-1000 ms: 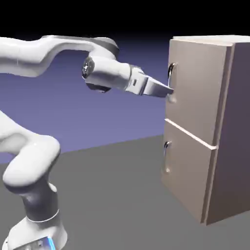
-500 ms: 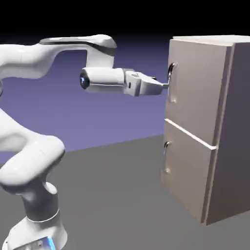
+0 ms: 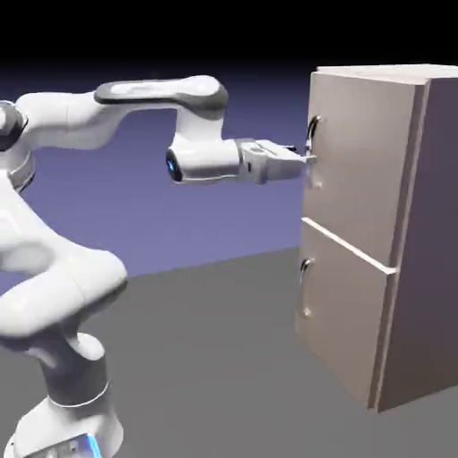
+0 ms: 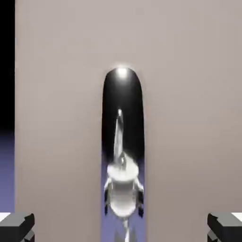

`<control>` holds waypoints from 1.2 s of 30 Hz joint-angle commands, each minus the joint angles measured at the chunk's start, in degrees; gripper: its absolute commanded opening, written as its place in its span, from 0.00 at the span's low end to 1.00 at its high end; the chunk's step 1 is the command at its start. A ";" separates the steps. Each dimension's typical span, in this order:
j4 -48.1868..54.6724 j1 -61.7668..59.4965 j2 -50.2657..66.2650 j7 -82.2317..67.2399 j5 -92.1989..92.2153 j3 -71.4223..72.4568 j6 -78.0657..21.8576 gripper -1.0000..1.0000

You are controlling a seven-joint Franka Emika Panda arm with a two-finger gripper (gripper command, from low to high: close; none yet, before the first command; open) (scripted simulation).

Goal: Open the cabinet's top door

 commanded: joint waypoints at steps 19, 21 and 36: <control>-15.50 34.94 8.71 -11.41 -13.25 -31.10 -9.55 0.00; -17.95 38.25 7.46 -8.80 -18.23 -34.88 -11.45 0.00; -30.98 48.95 -3.11 7.84 -55.61 -59.91 -29.86 0.00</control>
